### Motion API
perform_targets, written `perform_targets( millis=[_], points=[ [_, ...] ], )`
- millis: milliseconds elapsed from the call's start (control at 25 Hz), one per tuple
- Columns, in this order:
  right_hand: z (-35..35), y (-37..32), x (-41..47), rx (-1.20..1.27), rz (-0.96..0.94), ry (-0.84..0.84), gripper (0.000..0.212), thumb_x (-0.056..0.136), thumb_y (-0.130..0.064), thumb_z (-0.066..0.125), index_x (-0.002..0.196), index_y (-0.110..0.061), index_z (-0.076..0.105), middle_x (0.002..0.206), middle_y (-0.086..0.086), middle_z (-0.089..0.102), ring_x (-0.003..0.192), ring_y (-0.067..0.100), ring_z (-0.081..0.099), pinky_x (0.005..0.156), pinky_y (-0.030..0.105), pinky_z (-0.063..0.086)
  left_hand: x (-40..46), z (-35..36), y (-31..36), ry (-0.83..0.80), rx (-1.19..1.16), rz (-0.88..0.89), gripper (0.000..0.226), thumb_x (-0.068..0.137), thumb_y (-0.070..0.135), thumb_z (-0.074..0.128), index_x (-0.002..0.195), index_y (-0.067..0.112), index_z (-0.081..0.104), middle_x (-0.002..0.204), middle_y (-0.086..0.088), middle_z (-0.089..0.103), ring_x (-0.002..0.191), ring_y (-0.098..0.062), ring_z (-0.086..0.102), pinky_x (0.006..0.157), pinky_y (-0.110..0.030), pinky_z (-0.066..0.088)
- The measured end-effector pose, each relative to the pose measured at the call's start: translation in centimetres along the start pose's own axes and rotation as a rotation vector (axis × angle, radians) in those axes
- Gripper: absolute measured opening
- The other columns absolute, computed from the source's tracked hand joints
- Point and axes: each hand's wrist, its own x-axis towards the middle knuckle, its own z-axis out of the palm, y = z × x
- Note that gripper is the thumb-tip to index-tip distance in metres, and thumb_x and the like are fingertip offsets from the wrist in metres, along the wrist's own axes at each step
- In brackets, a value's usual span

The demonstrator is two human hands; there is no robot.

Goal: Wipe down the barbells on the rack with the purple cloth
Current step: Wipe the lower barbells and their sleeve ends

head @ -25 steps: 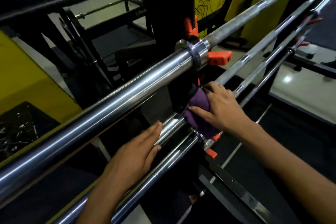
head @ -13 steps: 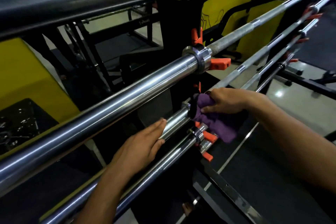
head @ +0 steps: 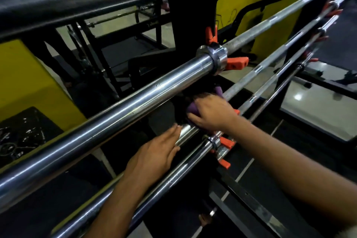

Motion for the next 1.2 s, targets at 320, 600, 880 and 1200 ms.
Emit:
perform_targets(
  millis=[320, 600, 880, 1200],
  points=[
    [-0.6, -3.3, 7.5, -0.256, -0.018, -0.541, 0.043, 0.093, -0.041, 0.049, 0.122, -0.014, 0.067, 0.127, 0.009, 0.068, 0.115, 0.031, 0.065, 0.078, 0.031, 0.050, 0.0, -0.3, -0.1, -0.032, -0.029, 0.012, 0.059, 0.101, 0.037, 0.051, 0.156, 0.029, 0.030, 0.161, 0.013, 0.027, 0.142, -0.008, 0.040, 0.110, -0.026, 0.040],
    [0.6, -2.1, -1.7, 0.199, 0.178, 0.239, 0.031, 0.093, -0.041, 0.050, 0.104, -0.015, 0.062, 0.097, 0.007, 0.070, 0.094, 0.031, 0.066, 0.076, 0.038, 0.050, 0.2, -0.4, -0.4, -0.015, -0.061, 0.008, 0.057, 0.102, 0.036, 0.053, 0.155, 0.031, 0.033, 0.160, 0.016, 0.028, 0.141, 0.000, 0.035, 0.105, -0.008, 0.023],
    [0.1, -1.7, -11.5, 0.693, 0.368, 0.267, 0.010, 0.102, -0.044, 0.051, 0.097, -0.039, 0.058, 0.077, -0.022, 0.063, 0.069, 0.000, 0.060, 0.063, 0.022, 0.044, 0.0, -0.5, -0.1, -0.010, -0.070, -0.006, 0.057, 0.102, 0.040, 0.049, 0.155, 0.034, 0.029, 0.160, 0.020, 0.023, 0.140, -0.001, 0.039, 0.107, -0.017, 0.030],
    [7.0, -5.1, -10.5, 2.381, 1.080, 0.654, 0.058, 0.100, -0.060, 0.039, 0.132, -0.017, 0.061, 0.120, 0.008, 0.073, 0.109, 0.020, 0.071, 0.094, 0.036, 0.056, 0.2, -0.6, 0.1, -0.010, -0.045, -0.030, 0.056, 0.101, 0.037, 0.054, 0.153, 0.035, 0.034, 0.156, 0.023, 0.027, 0.134, 0.014, 0.027, 0.104, -0.008, 0.023]
  ],
)
